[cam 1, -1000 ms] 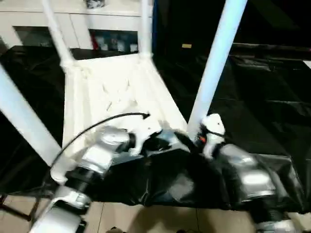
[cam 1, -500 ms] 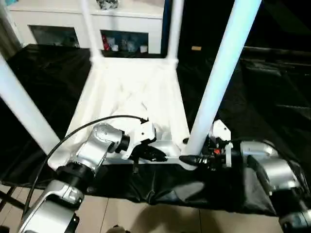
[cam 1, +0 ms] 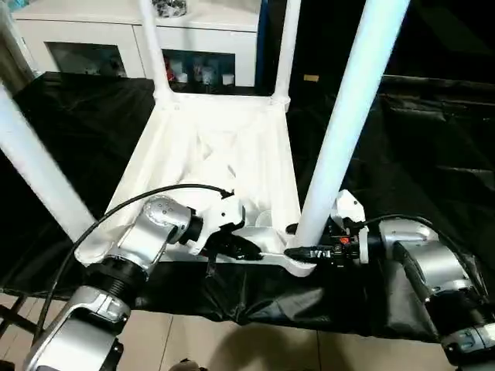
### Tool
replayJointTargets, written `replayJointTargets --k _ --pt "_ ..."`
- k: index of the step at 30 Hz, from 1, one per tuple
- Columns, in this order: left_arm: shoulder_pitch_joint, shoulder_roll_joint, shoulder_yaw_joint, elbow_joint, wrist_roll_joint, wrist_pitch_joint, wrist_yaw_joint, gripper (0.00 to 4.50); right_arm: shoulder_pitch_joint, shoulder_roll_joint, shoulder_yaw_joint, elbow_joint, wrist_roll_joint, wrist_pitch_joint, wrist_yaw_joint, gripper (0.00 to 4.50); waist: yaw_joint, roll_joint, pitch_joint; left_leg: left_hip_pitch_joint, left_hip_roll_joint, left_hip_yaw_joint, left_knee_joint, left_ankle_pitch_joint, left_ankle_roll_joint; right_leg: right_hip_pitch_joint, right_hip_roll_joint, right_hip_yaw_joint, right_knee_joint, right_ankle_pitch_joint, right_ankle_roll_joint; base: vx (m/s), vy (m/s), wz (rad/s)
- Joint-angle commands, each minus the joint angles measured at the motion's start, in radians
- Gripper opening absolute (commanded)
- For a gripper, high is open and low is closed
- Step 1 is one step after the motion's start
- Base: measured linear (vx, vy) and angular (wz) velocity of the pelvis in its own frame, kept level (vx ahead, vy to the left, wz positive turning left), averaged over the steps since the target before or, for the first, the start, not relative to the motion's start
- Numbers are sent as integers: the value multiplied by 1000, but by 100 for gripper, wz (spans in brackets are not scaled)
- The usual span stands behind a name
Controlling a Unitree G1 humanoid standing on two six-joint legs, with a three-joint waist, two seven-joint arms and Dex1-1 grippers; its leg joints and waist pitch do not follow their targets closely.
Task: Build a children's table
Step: Rotate leg to tighten
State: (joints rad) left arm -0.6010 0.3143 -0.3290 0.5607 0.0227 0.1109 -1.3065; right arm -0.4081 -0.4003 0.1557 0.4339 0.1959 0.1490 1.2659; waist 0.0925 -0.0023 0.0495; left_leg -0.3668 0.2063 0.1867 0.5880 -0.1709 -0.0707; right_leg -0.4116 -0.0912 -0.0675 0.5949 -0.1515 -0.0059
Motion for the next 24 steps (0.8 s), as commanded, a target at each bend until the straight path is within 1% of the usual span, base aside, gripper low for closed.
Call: replayJointTargets --k 1,2,3,4,5,6,7,8,9,10,11,12,13,14,15,16,17,18,19,20,21,22,23,24 --pt "-28 -59 39 -29 5 19 146 0 37 82 9 -11 36 30 -75 214 -5 -12 -61 12 24 -8 -75 -313 26 45 -48 36 -79 -382 -190 0 0 0" --pt "-20 -71 45 -38 10 32 186 0 48 108 -7 -7 29 18 -141 212 -7 -16 -60 14 23 -10 -76 -323 19 42 -50 34 -84 -418 -177 0 0 0" --pt "-12 -80 49 -47 13 45 213 0 58 129 -17 -3 20 7 -195 212 -10 -17 -60 9 22 -11 -77 -320 16 46 -51 33 -82 -429 -169 0 0 0" --pt "-2 -94 53 -60 21 58 254 0 72 158 -28 0 12 -3 -256 208 -11 -16 -58 12 21 -12 -78 -329 10 41 -52 33 -89 -461 -155 0 0 0" --pt "4 -103 55 -67 25 66 279 0 81 176 -35 1 6 -10 -291 207 -18 -16 -57 9 22 -15 -81 -337 5 43 -53 32 -90 -482 -142 0 0 0" --pt "13 -121 52 -80 35 85 313 0 93 216 -47 6 -18 0 -394 207 -25 -16 -56 6 21 -18 -83 -347 2 44 -52 29 -92 -511 -126 0 0 0" --pt "15 -124 52 -83 36 88 319 0 95 223 -49 7 -22 2 -413 206 -31 -15 -55 6 20 -17 -83 -354 1 40 -51 29 -95 -523 -120 0 0 0" --pt "19 -138 50 -90 45 101 349 0 94 256 -63 23 -43 9 -504 205 -45 -18 -53 7 15 -19 -81 -376 -2 36 -50 26 -102 -575 -100 0 0 0" --pt "19 -138 50 -90 45 101 349 0 94 256 -63 23 -43 9 -504 205 -45 -18 -53 7 15 -19 -81 -376 -2 36 -50 26 -102 -575 -100 0 0 0" --pt "25 -176 47 -103 60 130 415 0 77 335 -107 70 -73 42 -715 205 -53 -12 -52 9 16 -23 -82 -392 -9 32 -53 26 -107 -609 -85 0 0 0" --pt "25 -176 47 -103 60 130 415 0 77 335 -107 70 -73 42 -715 205 -53 -12 -52 9 16 -23 -82 -392 -9 32 -53 26 -107 -609 -85 0 0 0" --pt "26 -207 42 -109 70 147 455 0 58 386 -124 100 -104 49 -847 205 -69 -9 -50 6 12 -29 -84 -427 -25 30 -49 17 -116 -648 -67 0 0 0" --pt "25 -216 36 -111 77 150 469 0 53 402 -126 102 -118 41 -883 205 -73 -8 -51 8 11 -32 -85 -438 -30 32 -49 13 -117 -655 -61 0 0 0" --pt "24 -222 31 -113 83 150 478 0 52 414 -130 95 -118 30 -897 205 -79 -4 -53 9 10 -35 -85 -460 -28 35 -49 9 -124 -648 -54 0 0 0" --pt "25 -225 26 -116 81 151 472 0 52 422 -132 88 -117 20 -903 237 -78 0 -56 13 12 -36 -86 -463 -25 36 -50 8 -125 -622 -60 0 0 0" --pt "26 -228 23 -118 80 150 467 0 53 426 -132 79 -116 9 -904 257 -80 10 -58 13 15 -37 -90 -468 -17 36 -48 8 -121 -552 -81 0 0 0" --pt "29 -229 19 -126 78 150 458 0 56 431 -130 64 -117 0 -905 257 -85 5 -56 13 17 -35 -91 -484 -14 35 -45 7 -121 -509 -99 0 0 0" --pt "30 -229 19 -127 78 150 457 0 57 432 -130 61 -118 -1 -905 272 -87 6 -56 15 17 -34 -92 -500 -13 34 -44 9 -119 -485 -115 0 0 0" --pt "34 -227 13 -135 75 154 448 0 60 433 -128 51 -117 -1 -906 272 -86 9 -57 14 17 -34 -92 -498 -12 36 -45 9 -116 -473 -122 0 0 0" --pt "40 -219 7 -145 71 151 433 0 62 427 -120 35 -121 3 -899 279 -86 6 -57 13 17 -32 -92 -491 -9 38 -45 11 -114 -451 -132 0 0 0" --pt "42 -216 5 -148 69 149 427 0 62 423 -117 30 -124 2 -896 298 -84 9 -57 12 17 -32 -92 -483 -8 39 -46 13 -111 -438 -138 0 0 0" --pt "45 -212 3 -152 69 145 418 0 62 419 -114 23 -132 1 -895 298 -84 8 -58 11 18 -29 -91 -468 -6 40 -46 15 -109 -414 -148 0 0 0" --pt "48 -204 2 -154 64 141 396 0 62 406 -110 11 -129 -3 -863 314 -82 10 -59 10 17 -27 -90 -451 -2 42 -46 17 -107 -392 -158 0 0 0" --pt "47 -196 0 -153 63 133 385 0 63 391 -106 2 -121 4 -835 314 -81 9 -60 9 16 -25 -90 -431 4 45 -46 18 -104 -371 -166 0 0 0"
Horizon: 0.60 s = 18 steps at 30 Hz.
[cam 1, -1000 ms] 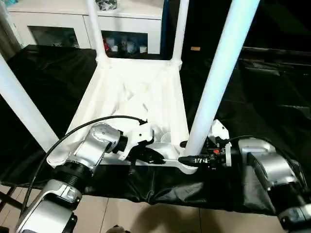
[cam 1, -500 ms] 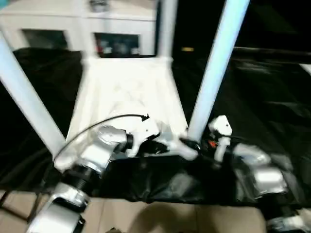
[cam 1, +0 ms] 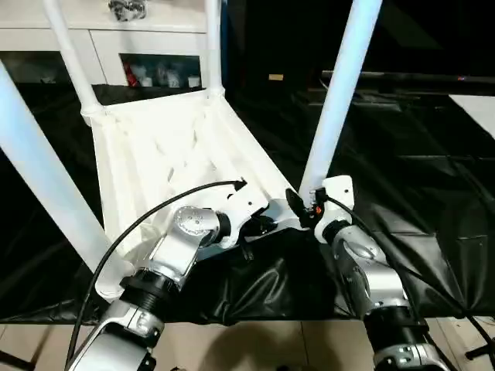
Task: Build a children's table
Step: Rotate leg to tighten
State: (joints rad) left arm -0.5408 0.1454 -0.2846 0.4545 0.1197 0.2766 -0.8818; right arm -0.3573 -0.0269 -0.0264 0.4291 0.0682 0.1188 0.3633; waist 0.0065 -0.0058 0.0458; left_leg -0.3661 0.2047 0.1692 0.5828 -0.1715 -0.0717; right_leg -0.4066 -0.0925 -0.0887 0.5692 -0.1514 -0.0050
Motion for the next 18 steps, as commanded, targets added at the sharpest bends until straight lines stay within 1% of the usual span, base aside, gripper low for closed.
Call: replayJointTargets --k 1,2,3,4,5,6,7,8,9,10,11,12,13,14,15,16,17,18 --pt "-13 -19 -46 -45 -38 -47 -57 0 13 -1 82 -1 11 36 98 314 6 12 -57 8 18 -6 -83 -420 9 41 -45 40 -77 -362 -170 0 0 0" --pt "-14 -17 -47 -45 -38 -48 -59 0 13 -4 83 -1 12 36 103 314 9 11 -58 7 18 -4 -83 -394 16 44 -45 41 -75 -340 -177 0 0 0" --pt "-21 11 -53 -32 -48 -77 -114 0 16 -68 99 -15 31 40 215 314 10 13 -59 8 18 -3 -82 -380 18 43 -45 42 -74 -324 -183 0 0 0" --pt "-27 25 -55 -23 -52 -85 -142 0 19 -103 110 -21 42 40 283 314 14 11 -61 6 18 -1 -78 -353 31 50 -44 42 -68 -287 -195 0 0 0" --pt "-36 46 -58 -8 -57 -112 -184 0 24 -152 127 -32 54 39 381 314 21 11 -62 6 19 5 -73 -316 54 52 -44 44 -64 -237 -214 0 0 0" --pt "-38 48 -58 -5 -58 -117 -189 0 25 -159 130 -33 55 37 394 314 25 12 -62 7 20 5 -72 -305 58 51 -45 45 -61 -225 -221 0 0 0" --pt "-41 53 -59 -1 -59 -125 -199 0 26 -170 135 -35 57 34 416 314 28 14 -63 5 21 6 -71 -288 61 53 -46 46 -58 -210 -227 0 0 0" --pt "-44 61 -59 3 -60 -126 -216 0 30 -188 142 -44 67 36 460 314 33 14 -66 3 21 6 -70 -254 64 57 -47 45 -53 -181 -235 0 0 0" --pt "-50 79 -64 9 -62 -138 -254 0 36 -222 155 -58 83 40 541 314 36 15 -66 6 21 7 -70 -246 66 55 -46 44 -52 -172 -240 0 0 0" --pt "-52 86 -66 12 -64 -140 -269 0 37 -237 162 -63 89 42 576 314 40 14 -65 6 21 7 -69 -243 71 58 -44 43 -51 -173 -244 0 0 0" --pt "-58 101 -69 19 -66 -144 -300 0 41 -270 176 -72 101 50 649 314 45 15 -63 6 23 6 -70 -244 75 60 -45 42 -51 -182 -244 0 0 0" --pt "-68 119 -71 31 -68 -155 -333 0 42 -309 194 -81 113 60 733 314 50 16 -63 9 24 7 -70 -249 77 59 -45 43 -52 -197 -241 0 0 0" --pt "-70 123 -72 35 -68 -159 -340 0 42 -318 198 -82 115 63 752 314 54 16 -64 11 24 7 -70 -253 78 58 -45 42 -53 -205 -241 0 0 0" --pt "-77 133 -72 45 -68 -166 -358 0 36 -337 209 -80 117 70 791 314 60 18 -61 14 29 8 -72 -266 71 53 -44 42 -54 -219 -244 0 0 0" --pt "-93 153 -78 70 -70 -188 -388 0 20 -370 233 -69 123 83 862 314 61 19 -60 14 28 9 -72 -275 67 52 -43 41 -56 -232 -243 0 0 0" --pt "-93 153 -78 70 -70 -188 -388 0 20 -370 233 -69 123 83 862 314 64 18 -60 15 28 8 -73 -293 59 54 -42 40 -55 -259 -238 0 0 0" --pt "-108 171 -81 94 -67 -208 -413 0 0 -390 255 -50 116 80 915 314 68 17 -58 15 29 7 -74 -312 51 53 -45 40 -58 -288 -231 0 0 0" --pt "-113 176 -82 102 -64 -213 -418 0 -6 -394 261 -43 112 79 928 314 69 16 -57 16 28 7 -75 -326 44 52 -47 41 -60 -318 -223 0 0 0"
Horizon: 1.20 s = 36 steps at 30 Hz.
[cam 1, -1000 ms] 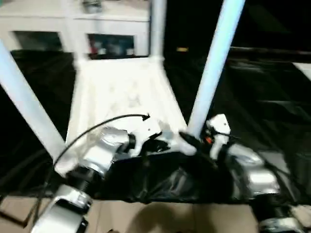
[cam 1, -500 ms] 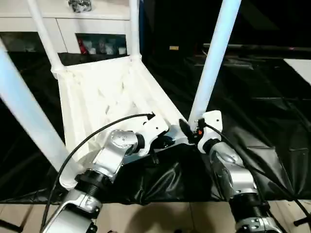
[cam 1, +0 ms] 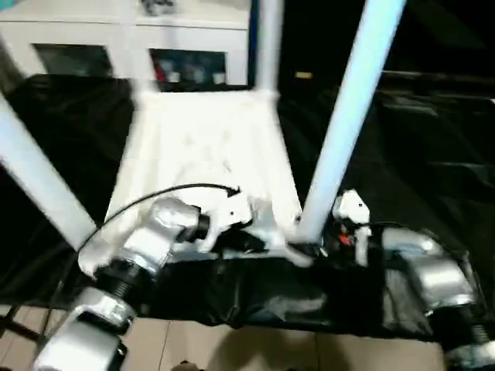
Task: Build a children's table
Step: Rotate leg to tighten
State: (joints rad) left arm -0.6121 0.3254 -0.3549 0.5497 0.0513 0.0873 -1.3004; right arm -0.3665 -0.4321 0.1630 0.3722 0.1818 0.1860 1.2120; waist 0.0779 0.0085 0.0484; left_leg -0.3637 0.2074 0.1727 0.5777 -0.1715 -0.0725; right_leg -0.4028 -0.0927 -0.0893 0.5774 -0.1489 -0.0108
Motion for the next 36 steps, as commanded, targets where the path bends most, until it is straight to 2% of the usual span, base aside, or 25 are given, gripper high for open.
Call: replayJointTargets --k 1,3,4,10,15,19,21,22,25,27,29,31,32,33,34,35,36 --pt "-46 0 -13 15 8 -31 -2 0 -4 11 75 21 -6 10 89 314 -1 2 -60 14 26 2 -70 -328 41 49 -48 42 -69 -331 -213 0 0 0" --pt "-52 4 -15 25 14 -39 -5 0 -12 11 78 30 -11 7 100 298 4 1 -63 12 26 0 -70 -315 35 50 -51 42 -66 -327 -210 0 0 0" --pt "-55 7 -15 31 15 -42 -8 0 -22 12 84 41 -22 1 102 284 6 -7 -63 13 27 2 -69 -303 35 49 -50 43 -66 -315 -210 0 0 0" --pt "-69 7 -9 61 9 -58 -12 0 -48 17 118 59 -26 -3 143 248 9 -9 -66 8 25 3 -66 -255 44 51 -51 43 -58 -282 -219 0 0 0" --pt "-69 -2 0 73 1 -64 4 0 -39 23 124 57 -20 1 153 231 9 -9 -64 9 25 3 -66 -266 43 50 -51 42 -63 -320 -207 0 0 0" --pt "-70 -30 30 72 -2 -43 88 0 -17 72 73 63 13 -5 70 222 7 -11 -60 11 24 2 -69 -295 37 47 -52 42 -70 -375 -190 0 0 0" --pt "-64 -40 35 58 -3 -27 110 0 -16 106 43 82 18 -22 1 216 3 -11 -57 15 22 -2 -72 -336 21 44 -54 39 -78 -451 -167 0 0 0" --pt "-59 -50 40 50 -1 -16 135 0 -16 130 26 96 15 -30 -56 213 1 -16 -56 16 21 -3 -73 -343 20 44 -53 38 -81 -472 -157 0 0 0" --pt "-42 -84 48 26 13 14 218 0 -18 219 -24 150 -19 -46 -284 207 -14 -14 -52 15 18 -11 -76 -374 -4 41 -57 30 -91 -567 -113 0 0 0" --pt "-33 -97 50 12 18 32 245 0 -16 258 -41 162 -30 -44 -372 203 -37 -16 -49 10 12 -19 -76 -411 -12 44 -56 18 -104 -638 -72 0 0 0" --pt "-27 -108 49 -1 21 43 264 0 -13 289 -53 164 -42 -29 -439 199 -50 -16 -49 13 11 -21 -74 -436 -10 39 -56 15 -111 -660 -59 0 0 0" --pt "-14 -139 49 -31 27 76 315 0 -13 360 -78 176 -74 -3 -598 199 -60 -12 -46 10 11 -24 -76 -446 -12 39 -55 10 -113 -664 -55 0 0 0" --pt "-7 -153 45 -48 31 91 330 0 -18 392 -92 187 -89 11 -679 198 -68 -11 -46 12 9 -27 -76 -468 -15 38 -54 2 -121 -685 -45 0 0 0" --pt "-1 -162 41 -60 34 99 339 0 -23 412 -100 196 -99 18 -735 198 -78 -9 -47 15 10 -30 -77 -480 -19 38 -56 1 -122 -676 -47 0 0 0" --pt "4 -170 37 -70 41 104 350 0 -28 429 -104 201 -108 23 -776 198 -83 -8 -47 13 10 -32 -78 -486 -18 40 -55 -2 -122 -663 -50 0 0 0" --pt "7 -176 33 -77 45 110 360 0 -32 441 -106 207 -115 22 -808 198 -90 -3 -46 14 13 -35 -82 -511 -18 39 -54 -4 -123 -642 -56 0 0 0" --pt "14 -184 29 -88 45 117 367 0 -34 452 -104 204 -131 8 -841 233 -96 -2 -46 18 14 -38 -83 -538 -16 41 -53 -8 -125 -626 -59 0 0 0"
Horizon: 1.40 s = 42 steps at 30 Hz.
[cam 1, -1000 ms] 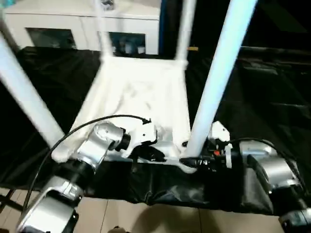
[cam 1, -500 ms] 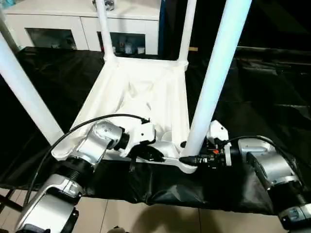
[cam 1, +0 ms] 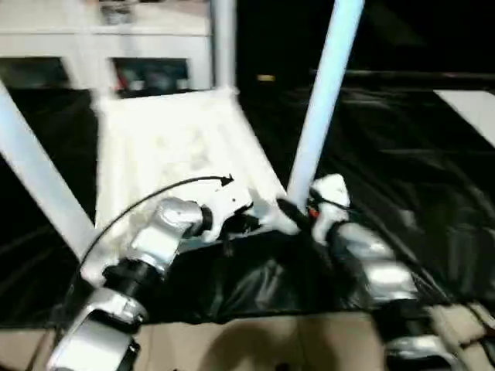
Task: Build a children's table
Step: Rotate leg to tighten
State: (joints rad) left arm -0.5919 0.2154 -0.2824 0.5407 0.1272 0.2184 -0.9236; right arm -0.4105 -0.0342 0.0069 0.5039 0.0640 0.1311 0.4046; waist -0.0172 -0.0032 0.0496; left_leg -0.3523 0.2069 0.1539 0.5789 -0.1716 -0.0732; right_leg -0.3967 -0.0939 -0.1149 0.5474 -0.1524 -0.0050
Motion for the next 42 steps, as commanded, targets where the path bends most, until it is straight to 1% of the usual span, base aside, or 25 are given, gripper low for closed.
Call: replayJointTargets --k 1,2,4,5,7,9,13,14,15,16,17,18,19,20,21,23,25,27,28,30,32,35,37,40,42 --pt "2 -81 -46 -91 -33 -6 -3 0 10 60 60 65 -30 45 -60 268 -4 12 -47 8 17 -20 -86 -547 -16 34 -53 18 -95 -605 -72 0 0 0" --pt "12 -85 -50 -102 -39 -3 -6 0 12 64 63 51 -40 29 -79 268 -10 10 -49 5 17 -20 -88 -545 -13 38 -54 19 -94 -572 -84 0 0 0" --pt "15 -83 -52 -100 -39 -7 -9 0 13 64 55 40 -35 31 -81 273 -6 9 -51 7 17 -16 -87 -533 -9 35 -55 26 -91 -537 -104 0 0 0" --pt "15 -82 -52 -98 -38 -9 -8 0 14 63 54 38 -34 32 -80 287 1 9 -52 11 16 -8 -85 -512 -1 27 -53 36 -85 -493 -132 0 0 0" --pt "17 -76 -51 -98 -36 -13 -11 0 15 59 47 28 -41 31 -85 311 1 6 -53 2 16 -8 -88 -485 3 36 -52 39 -77 -462 -140 0 0 0" --pt "17 -60 -49 -96 -36 -30 -23 0 14 33 36 13 -28 30 -46 312 7 4 -56 -2 15 -2 -87 -437 13 38 -52 47 -70 -412 -157 0 0 0" --pt "19 -40 -47 -99 -40 -44 -51 0 16 -37 31 -10 -8 23 42 312 18 2 -57 -2 15 5 -83 -392 30 40 -51 52 -66 -385 -170 0 0 0" --pt "21 -34 -46 -104 -41 -41 -57 0 18 -61 29 -21 4 27 74 312 25 0 -59 -4 16 8 -81 -357 36 42 -51 54 -62 -367 -173 0 0 0" --pt "20 -23 -46 -103 -41 -43 -70 0 33 -111 23 -62 43 43 167 312 31 -1 -60 -2 17 11 -80 -337 39 42 -50 56 -60 -349 -178 0 0 0" --pt "20 -23 -46 -103 -41 -43 -70 0 33 -111 23 -62 43 43 167 312 34 -3 -61 2 16 13 -79 -336 44 43 -47 56 -60 -341 -182 0 0 0" --pt "19 -12 -45 -100 -41 -48 -82 0 58 -175 20 -119 88 58 285 312 38 -6 -59 2 15 17 -76 -330 57 41 -45 59 -58 -334 -184 0 0 0" --pt "19 -8 -45 -97 -41 -52 -85 0 70 -204 21 -144 105 61 336 312 42 -7 -58 6 16 21 -73 -332 64 39 -44 62 -58 -337 -185 0 0 0" --pt "19 -3 -45 -95 -41 -58 -88 0 90 -244 23 -180 126 64 406 312 53 -12 -61 12 19 27 -69 -318 75 34 -45 67 -56 -328 -189 0 0 0" --pt "18 2 -45 -90 -41 -68 -94 0 119 -306 24 -224 155 80 498 312 64 -9 -63 8 20 29 -68 -284 82 38 -47 68 -50 -305 -198 0 0 0" --pt "19 5 -46 -88 -42 -75 -99 0 137 -347 24 -249 172 91 556 312 66 -13 -64 6 21 29 -68 -270 88 41 -45 67 -49 -289 -198 0 0 0" --pt "22 11 -49 -87 -45 -80 -110 0 161 -419 13 -266 190 97 639 312 81 -18 -67 -2 22 27 -65 -213 109 48 -46 68 -36 -238 -207 0 0 0" --pt "26 18 -53 -89 -51 -89 -127 0 159 -456 -8 -251 191 89 663 312 83 -19 -66 -5 21 27 -64 -202 109 48 -47 66 -36 -247 -211 0 0 0" --pt "29 21 -54 -93 -55 -90 -137 0 155 -471 -21 -242 193 90 669 312 82 -24 -64 -7 19 25 -64 -216 98 47 -48 62 -41 -316 -193 0 0 0" --pt "32 24 -55 -97 -57 -89 -144 0 153 -481 -28 -240 199 94 674 312 81 -23 -62 -5 19 25 -64 -224 91 45 -48 62 -46 -354 -179 0 0 0" --pt "32 24 -55 -97 -57 -89 -144 0 153 -481 -28 -240 199 94 674 312 82 -22 -61 -2 20 25 -64 -234 83 42 -47 63 -48 -374 -173 0 0 0" --pt "38 39 -68 -106 -64 -104 -185 0 149 -520 -26 -240 193 90 702 312 83 -26 -60 -3 19 23 -65 -246 79 42 -47 61 -50 -402 -161 0 0 0" --pt "37 48 -75 -102 -70 -119 -205 0 154 -553 -9 -252 193 92 735 312 86 -25 -61 -1 20 24 -64 -244 81 40 -47 63 -49 -396 -161 0 0 0" --pt "33 58 -84 -97 -69 -138 -226 0 159 -565 -5 -260 214 135 756 340 86 -29 -62 -6 19 23 -63 -233 86 43 -46 63 -45 -376 -163 0 0 0" --pt "35 74 -96 -99 -74 -167 -267 0 157 -582 -10 -239 199 132 744 350 87 -31 -63 -6 20 23 -62 -226 87 43 -47 62 -45 -376 -162 0 0 0" --pt "37 78 -98 -101 -80 -176 -282 0 154 -588 -17 -222 182 117 729 385 92 -30 -64 -4 20 24 -61 -216 82 41 -49 63 -43 -370 -167 0 0 0"
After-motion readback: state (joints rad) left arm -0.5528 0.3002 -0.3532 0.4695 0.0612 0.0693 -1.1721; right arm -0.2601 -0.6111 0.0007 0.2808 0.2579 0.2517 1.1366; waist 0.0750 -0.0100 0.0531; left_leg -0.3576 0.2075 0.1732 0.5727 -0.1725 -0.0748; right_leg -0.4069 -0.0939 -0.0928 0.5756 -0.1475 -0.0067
